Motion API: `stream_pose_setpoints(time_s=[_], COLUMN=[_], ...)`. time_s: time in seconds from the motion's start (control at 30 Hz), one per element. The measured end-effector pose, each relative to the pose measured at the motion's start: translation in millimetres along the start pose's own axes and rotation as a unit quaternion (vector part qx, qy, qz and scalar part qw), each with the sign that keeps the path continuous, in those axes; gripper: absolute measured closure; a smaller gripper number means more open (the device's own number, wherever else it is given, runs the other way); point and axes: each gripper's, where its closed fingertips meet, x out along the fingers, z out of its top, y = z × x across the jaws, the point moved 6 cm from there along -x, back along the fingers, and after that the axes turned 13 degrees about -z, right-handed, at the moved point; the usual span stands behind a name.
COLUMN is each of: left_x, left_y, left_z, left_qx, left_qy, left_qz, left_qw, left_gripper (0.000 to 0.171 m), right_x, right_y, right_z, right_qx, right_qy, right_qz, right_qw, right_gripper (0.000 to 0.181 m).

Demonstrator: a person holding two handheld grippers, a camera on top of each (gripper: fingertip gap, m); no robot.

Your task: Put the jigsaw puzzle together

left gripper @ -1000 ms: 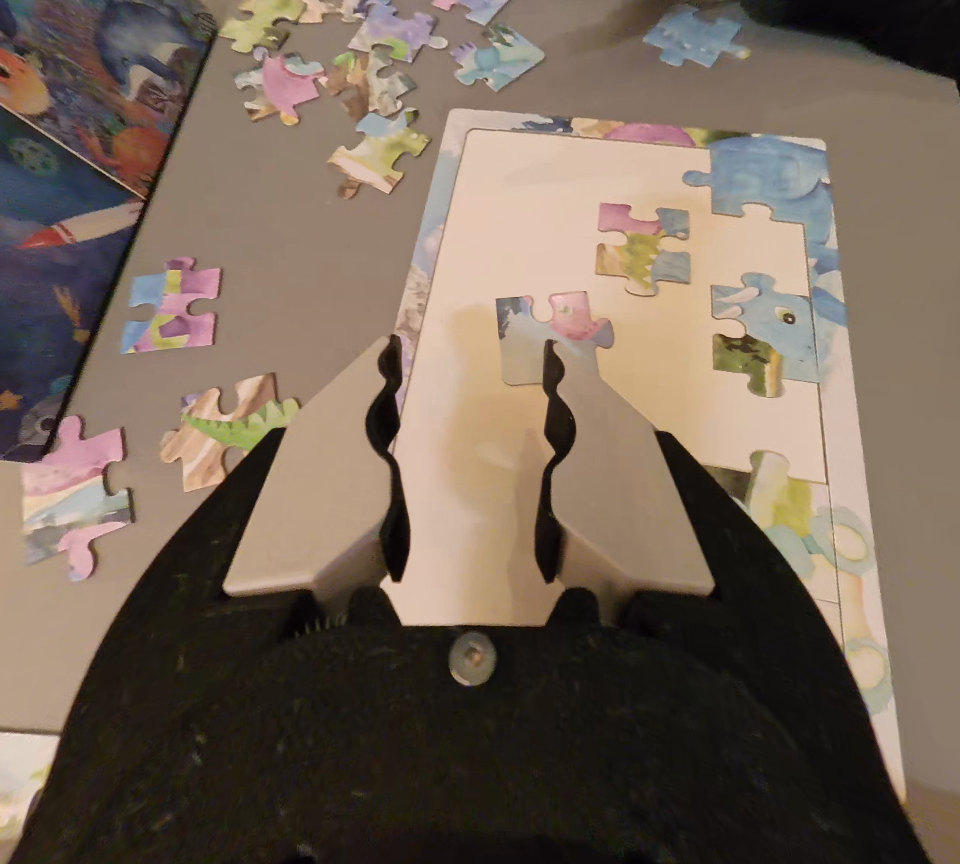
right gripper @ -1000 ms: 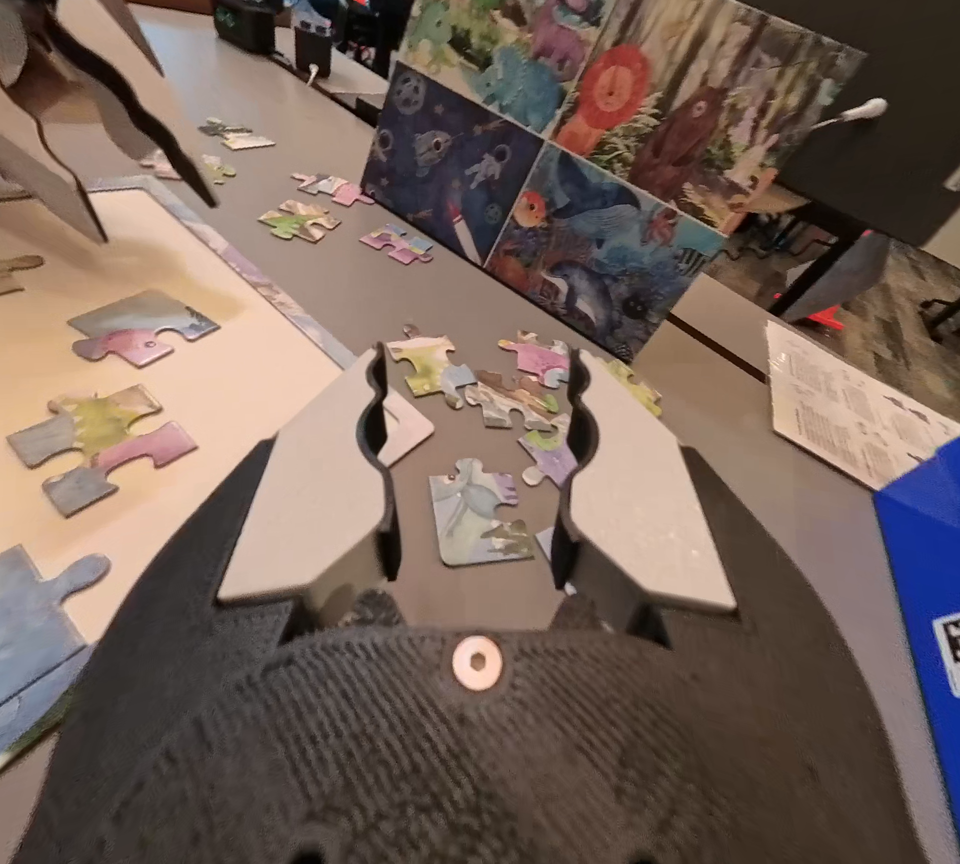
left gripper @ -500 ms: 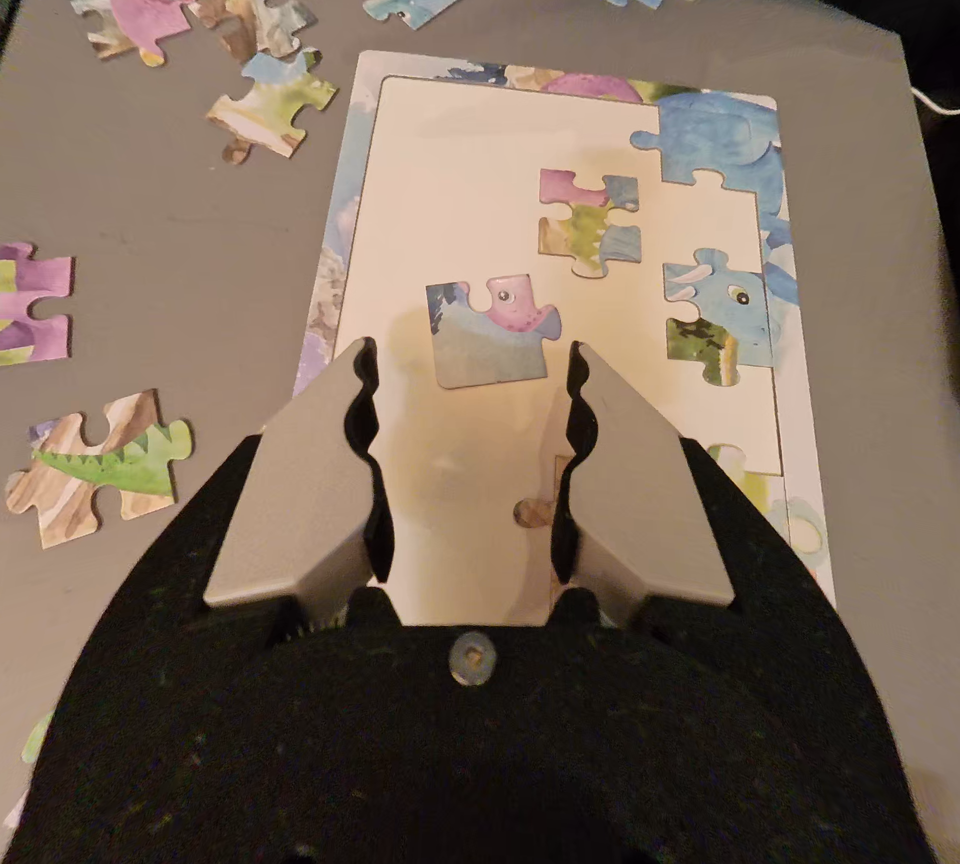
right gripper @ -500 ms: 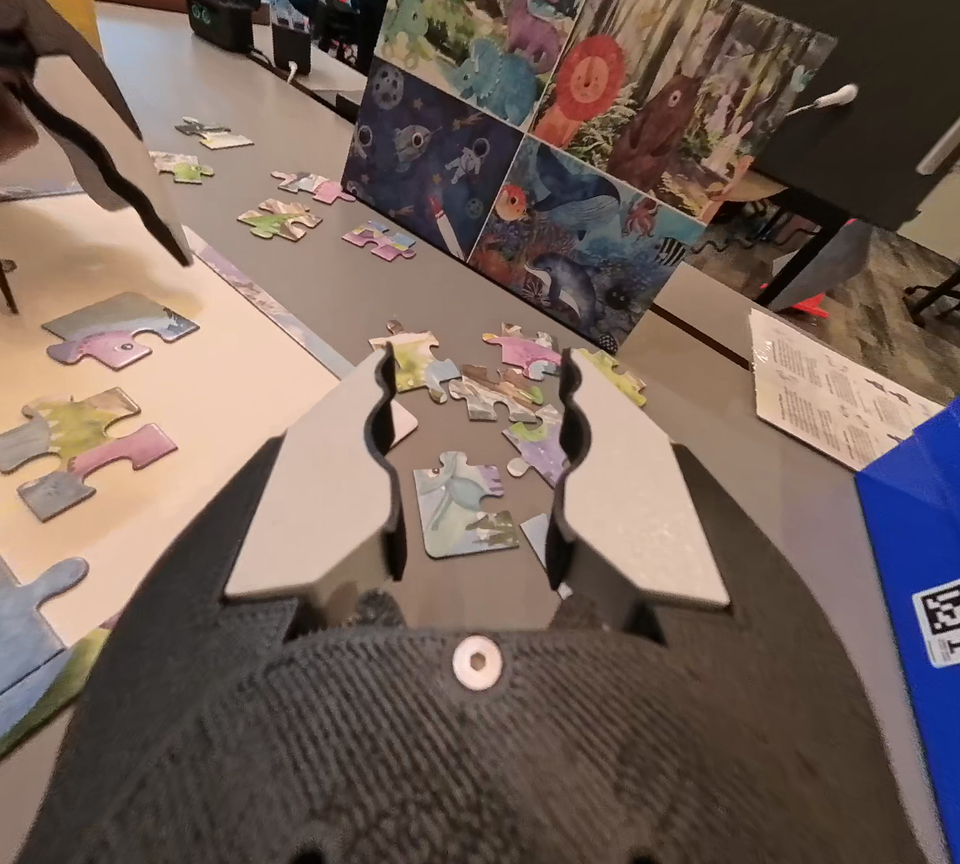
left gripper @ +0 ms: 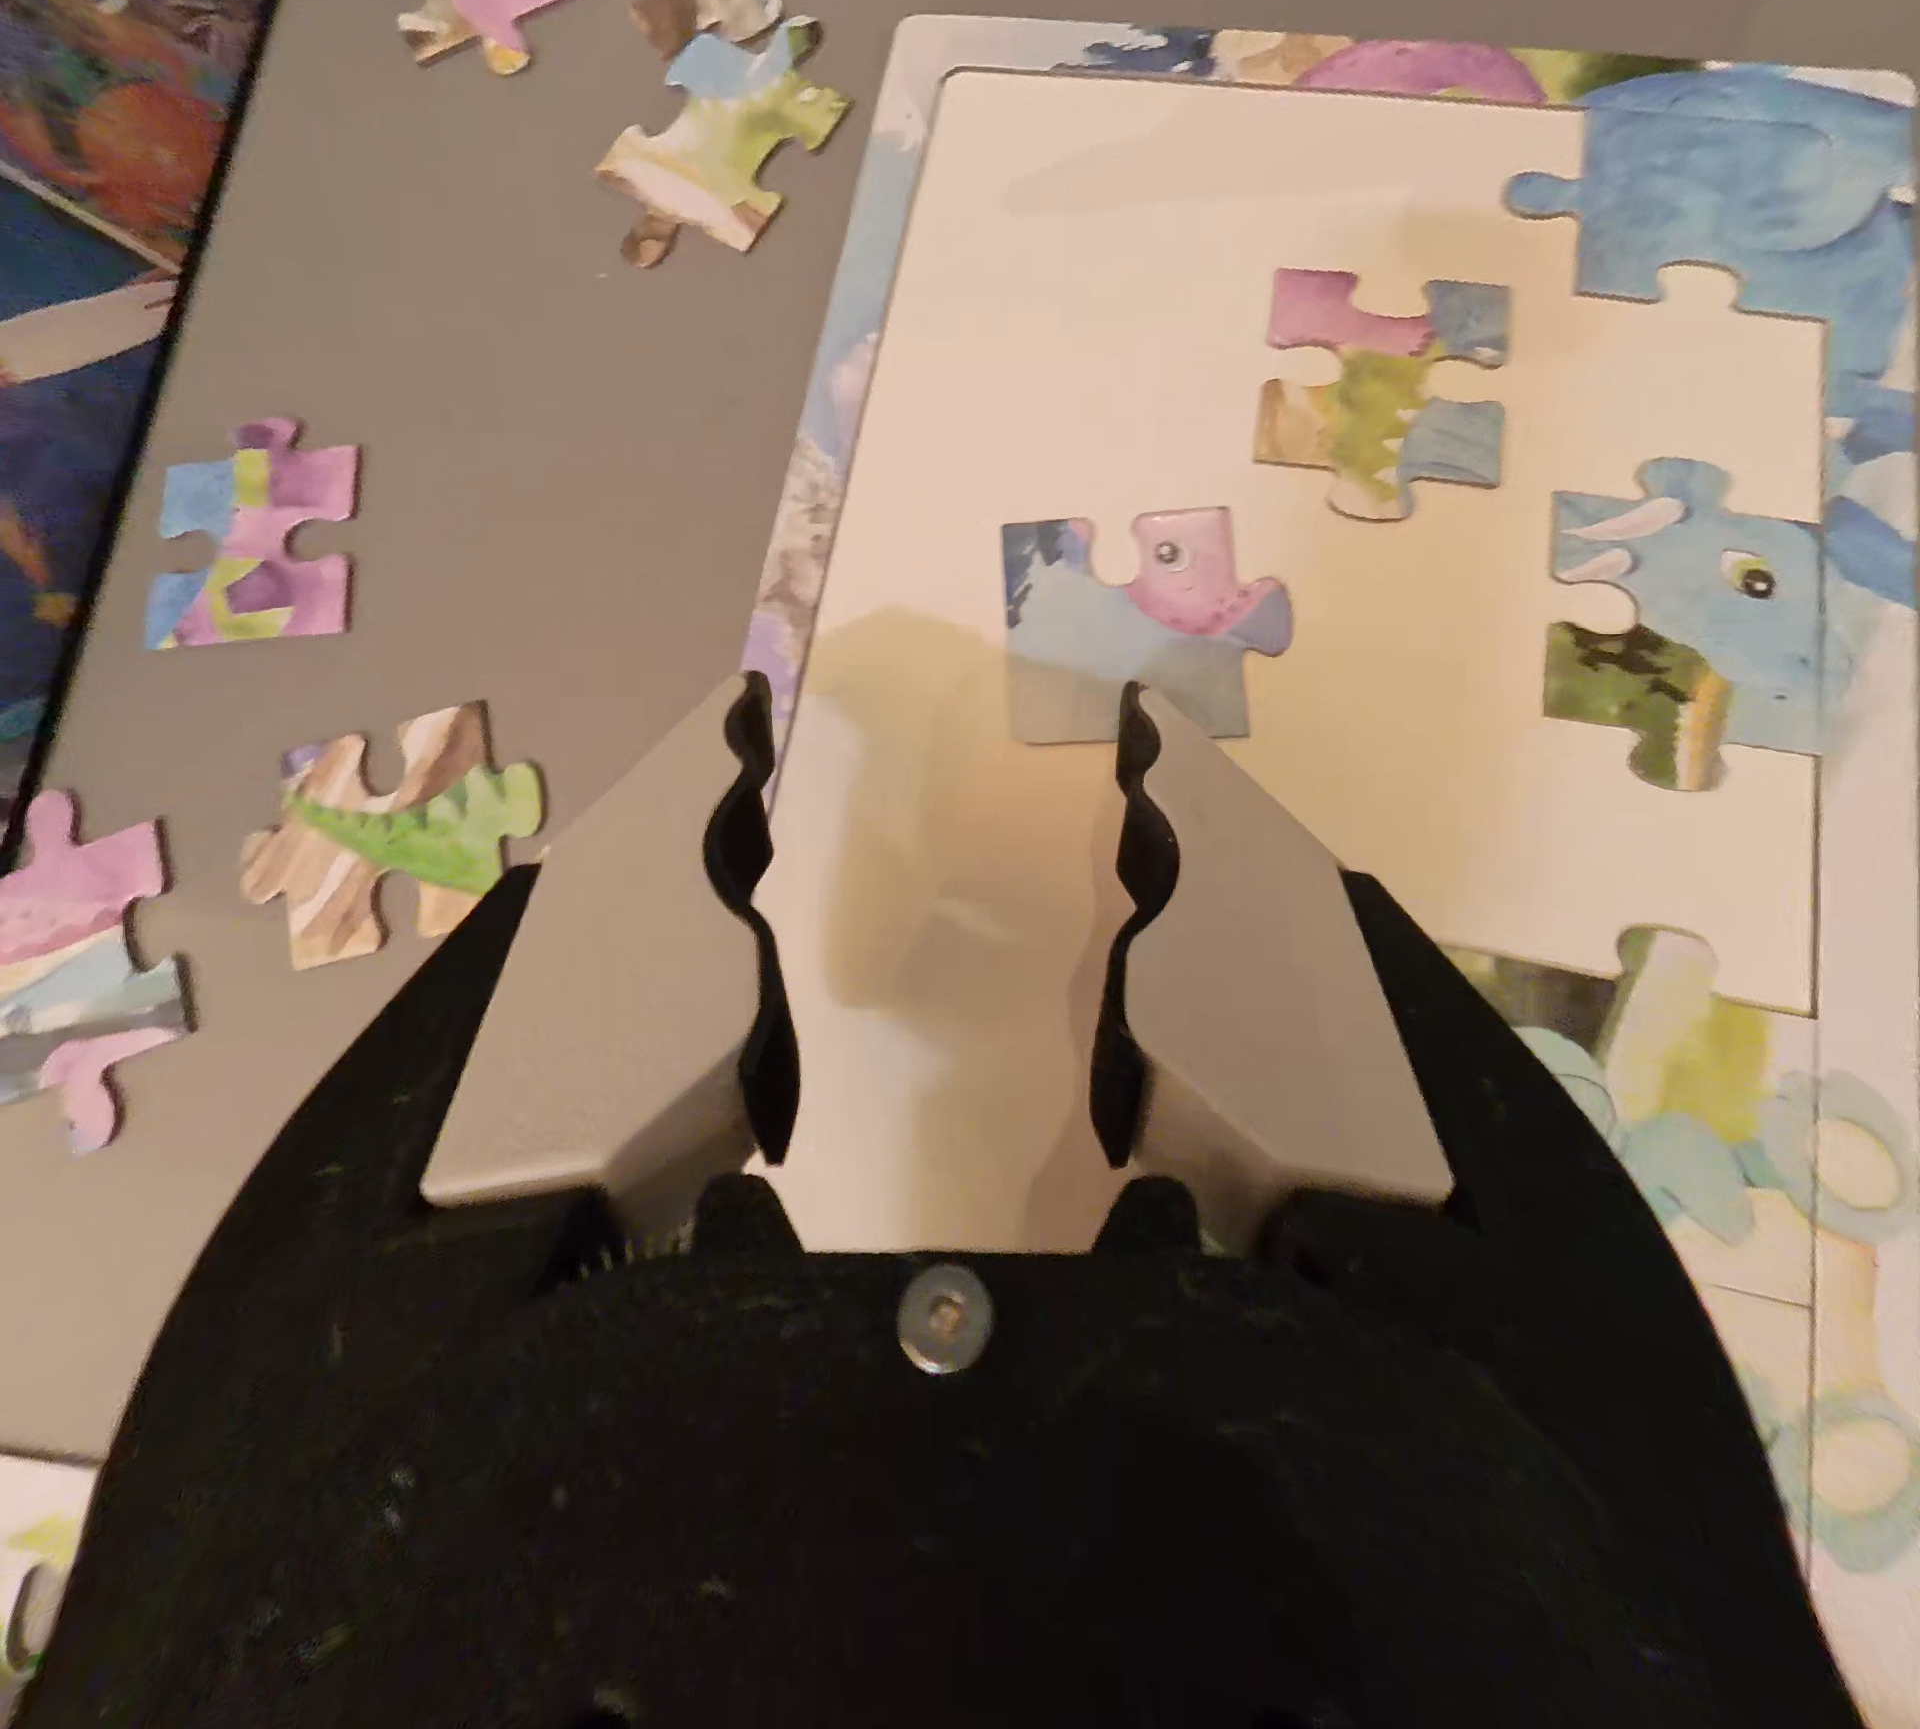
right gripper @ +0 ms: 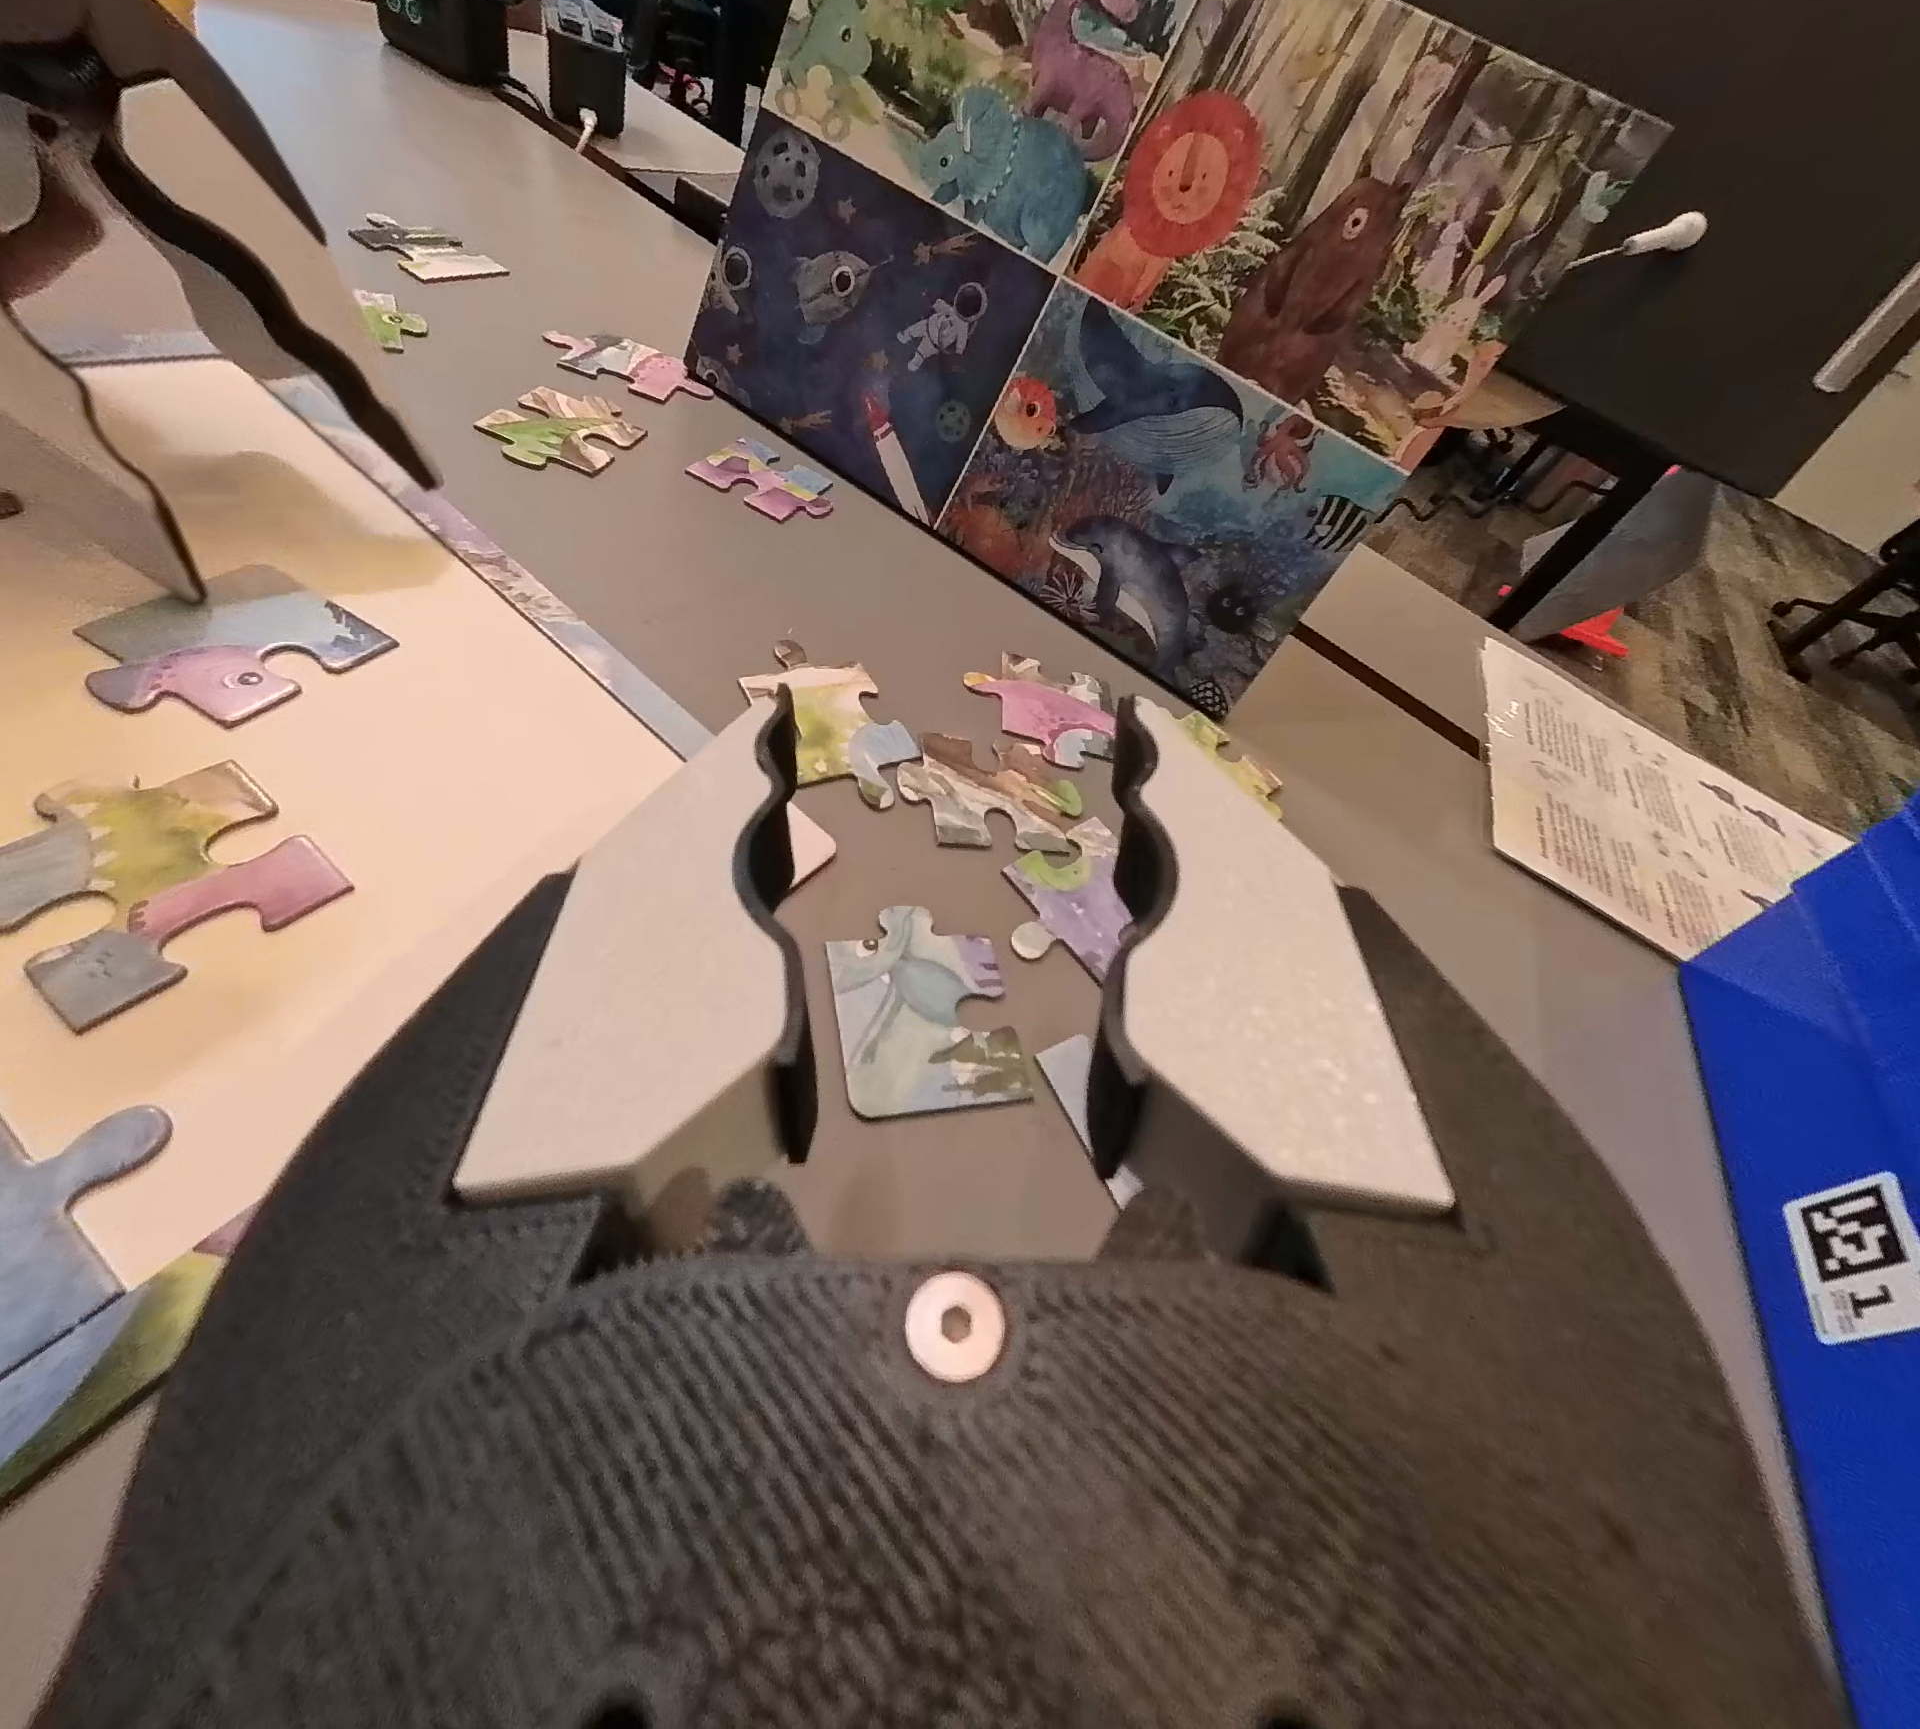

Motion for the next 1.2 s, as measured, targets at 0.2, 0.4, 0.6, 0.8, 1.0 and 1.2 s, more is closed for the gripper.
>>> stream_pose_setpoints(time_s=[0.2, 0.4, 0.6, 0.8, 1.0, 1.2], left_x=[-3, 8, 4, -1, -5, -4], left_y=[-6, -14, -8, 6, 11, 14], left_z=[2, -3, -1, -2, 0, -6], left_qx=[-0.014, -0.006, 0.007, -0.006, -0.019, -0.039], left_qy=[-0.028, 0.003, 0.010, 0.007, -0.010, -0.020], left_qz=[-0.056, -0.082, -0.034, 0.026, 0.038, 0.019], left_qw=[0.998, 0.997, 0.999, 1.000, 0.999, 0.999], left_gripper=[0.100, 0.089, 0.089, 0.096, 0.101, 0.101], right_x=[0, 0, 0, 1, 1, 11], right_y=[0, 0, 1, 2, 12, 82], right_z=[1, 1, 0, -1, 7, 30], right_qx=[-0.003, -0.004, -0.005, -0.010, 0.014, 0.043], right_qy=[-0.001, -0.001, 0.001, 0.004, -0.020, 0.042], right_qz=[-0.001, -0.002, -0.001, 0.000, 0.041, 0.294], right_qw=[1.000, 1.000, 1.000, 1.000, 0.999, 0.954], right_gripper=[0.121, 0.121, 0.120, 0.120, 0.117, 0.108])
